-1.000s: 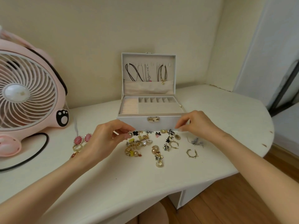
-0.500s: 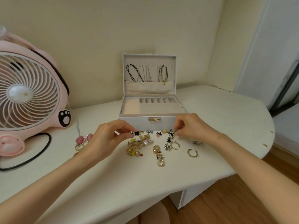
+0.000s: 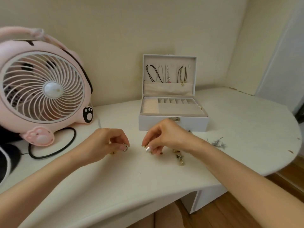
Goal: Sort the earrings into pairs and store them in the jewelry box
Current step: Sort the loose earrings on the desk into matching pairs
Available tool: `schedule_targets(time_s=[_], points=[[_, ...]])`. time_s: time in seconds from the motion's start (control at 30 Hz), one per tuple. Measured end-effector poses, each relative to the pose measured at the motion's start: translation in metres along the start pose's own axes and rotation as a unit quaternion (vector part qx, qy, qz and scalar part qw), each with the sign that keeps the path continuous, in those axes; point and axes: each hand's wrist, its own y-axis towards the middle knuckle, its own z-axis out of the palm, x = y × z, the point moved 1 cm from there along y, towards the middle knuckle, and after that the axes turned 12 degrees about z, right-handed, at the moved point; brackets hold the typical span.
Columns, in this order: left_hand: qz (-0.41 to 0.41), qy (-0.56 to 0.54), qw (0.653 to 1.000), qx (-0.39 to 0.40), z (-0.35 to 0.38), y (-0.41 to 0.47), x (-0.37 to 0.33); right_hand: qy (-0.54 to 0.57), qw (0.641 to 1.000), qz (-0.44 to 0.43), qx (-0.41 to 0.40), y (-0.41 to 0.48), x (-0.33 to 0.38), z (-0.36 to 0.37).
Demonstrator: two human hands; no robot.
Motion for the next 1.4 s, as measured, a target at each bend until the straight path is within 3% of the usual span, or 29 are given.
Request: schedule_targets(time_s=[0.47, 0.7, 0.87, 1.4], points=[[-0.060, 0.000, 0.998, 0.006, -0.013, -0.044, 0.030, 0.061, 0.997, -0.004, 0.042, 0.023, 0.016, 0.063], [-0.069, 0.027, 0.997, -0.016, -0.011, -0.045, 0.037, 0.051, 0.998, -0.020, -0.018, 0.035, 0.016, 0.083], [-0.077, 0.051, 0.994, -0.052, -0.010, -0.046, 0.040, -0.045, 0.994, -0.039, -0.094, 0.038, 0.020, 0.091], [-0.067, 0.096, 0.991, -0.062, -0.008, -0.045, 0.039, -0.078, 0.986, -0.079, -0.125, 0.039, 0.017, 0.098]])
